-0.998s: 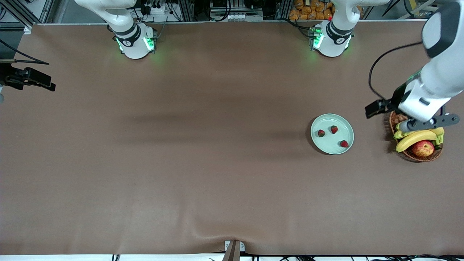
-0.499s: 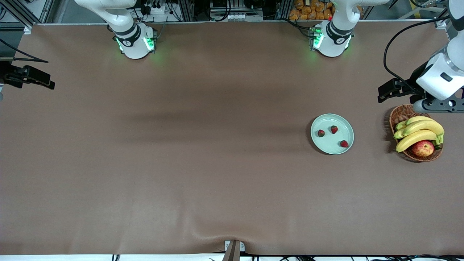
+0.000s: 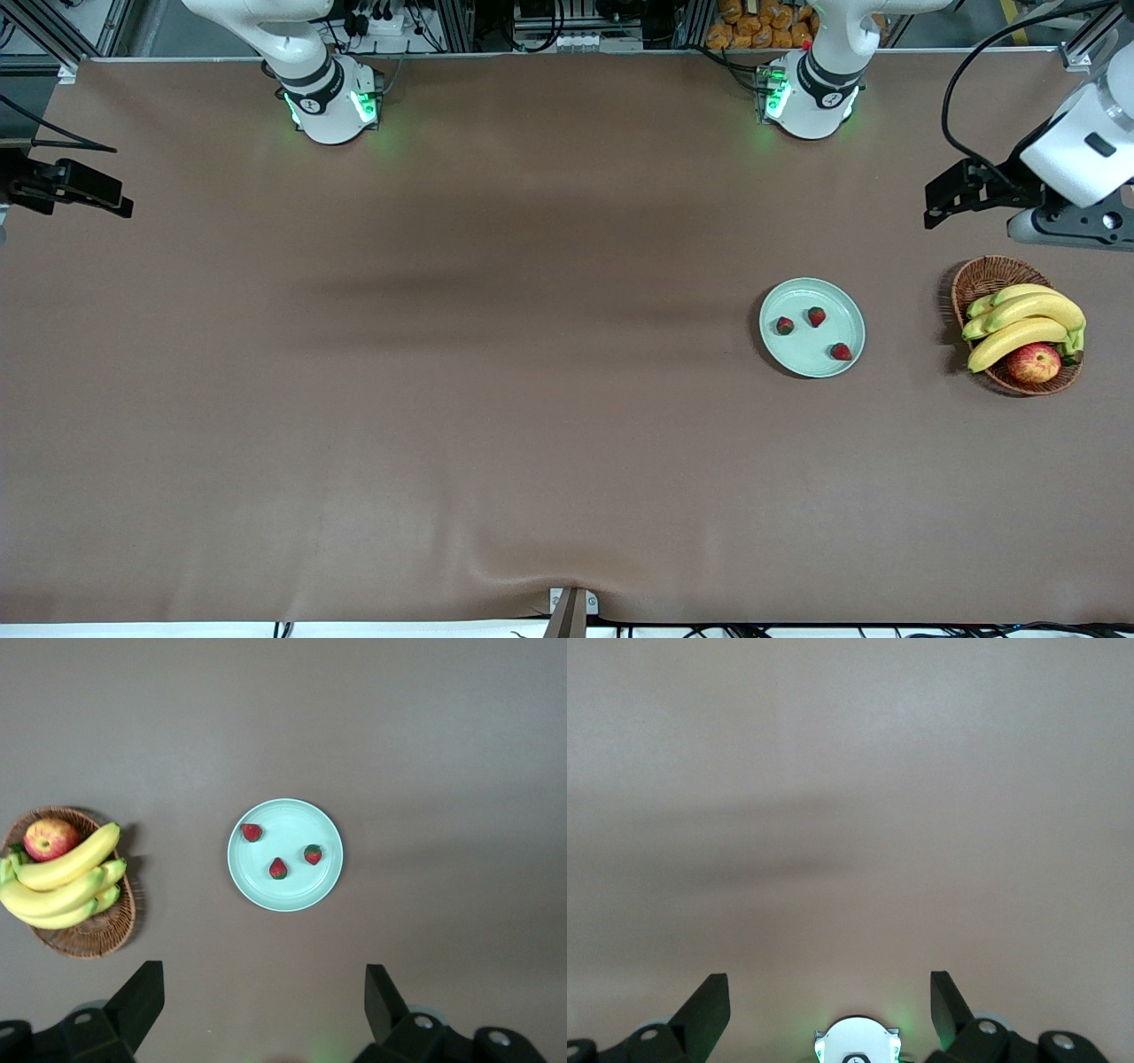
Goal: Collect all strawberries into plate
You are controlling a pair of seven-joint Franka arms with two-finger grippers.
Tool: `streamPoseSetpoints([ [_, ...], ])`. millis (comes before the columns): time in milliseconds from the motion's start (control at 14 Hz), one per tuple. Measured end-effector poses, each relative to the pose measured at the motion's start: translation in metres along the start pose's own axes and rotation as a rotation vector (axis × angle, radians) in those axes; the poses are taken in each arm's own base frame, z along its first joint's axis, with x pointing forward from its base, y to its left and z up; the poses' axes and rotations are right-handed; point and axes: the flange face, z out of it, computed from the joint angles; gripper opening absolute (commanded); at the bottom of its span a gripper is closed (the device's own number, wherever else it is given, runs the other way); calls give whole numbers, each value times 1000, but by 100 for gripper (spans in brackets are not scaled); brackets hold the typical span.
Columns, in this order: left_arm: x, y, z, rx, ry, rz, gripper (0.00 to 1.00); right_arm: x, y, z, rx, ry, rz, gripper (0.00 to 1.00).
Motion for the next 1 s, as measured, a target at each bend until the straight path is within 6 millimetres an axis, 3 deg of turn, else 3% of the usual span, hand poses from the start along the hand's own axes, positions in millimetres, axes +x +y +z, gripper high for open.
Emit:
streamPoseSetpoints([
  [784, -2, -34, 1, -1, -3, -32, 100, -2, 0, -5, 0, 6, 0, 100],
  [998, -1, -35, 2, -2, -5, -47, 100, -2, 0, -5, 0, 6, 0, 100],
])
